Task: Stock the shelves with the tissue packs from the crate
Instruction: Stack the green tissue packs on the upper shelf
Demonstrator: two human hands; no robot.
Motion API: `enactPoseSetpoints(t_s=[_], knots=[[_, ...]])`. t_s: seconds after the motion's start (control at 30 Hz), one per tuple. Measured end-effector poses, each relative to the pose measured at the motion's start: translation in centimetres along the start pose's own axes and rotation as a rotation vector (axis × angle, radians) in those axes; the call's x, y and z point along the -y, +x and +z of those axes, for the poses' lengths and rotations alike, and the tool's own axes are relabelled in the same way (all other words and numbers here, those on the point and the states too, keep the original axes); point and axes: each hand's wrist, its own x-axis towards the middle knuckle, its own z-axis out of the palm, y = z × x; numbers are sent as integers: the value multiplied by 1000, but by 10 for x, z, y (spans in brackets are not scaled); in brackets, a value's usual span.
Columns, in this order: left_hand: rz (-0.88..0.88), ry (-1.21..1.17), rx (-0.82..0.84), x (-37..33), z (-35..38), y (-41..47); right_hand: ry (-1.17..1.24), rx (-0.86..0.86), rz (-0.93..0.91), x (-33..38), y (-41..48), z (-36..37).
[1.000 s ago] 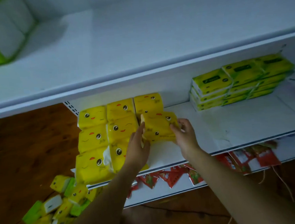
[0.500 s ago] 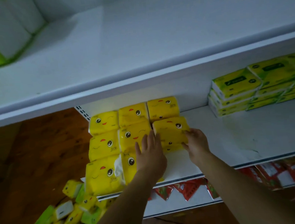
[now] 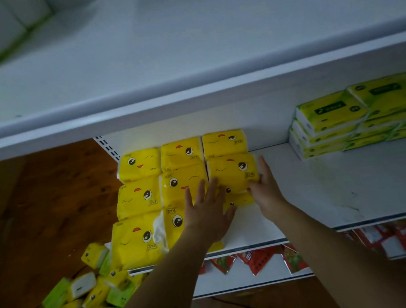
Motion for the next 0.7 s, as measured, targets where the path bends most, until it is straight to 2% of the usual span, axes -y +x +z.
enactPoseSetpoints(t_s=[0.1, 0.27, 0.5, 0.7], knots=[[8, -6, -3, 2, 9, 1, -187, 49, -84, 1, -3, -3], [9, -44, -23, 4, 13, -2, -300, 64, -131, 7, -5, -6], [3, -185, -119, 17, 25, -21, -252, -20, -81, 6, -10, -17], [-17, -386, -257, 32, 35, -48, -377, -187, -276, 6, -42, -13]])
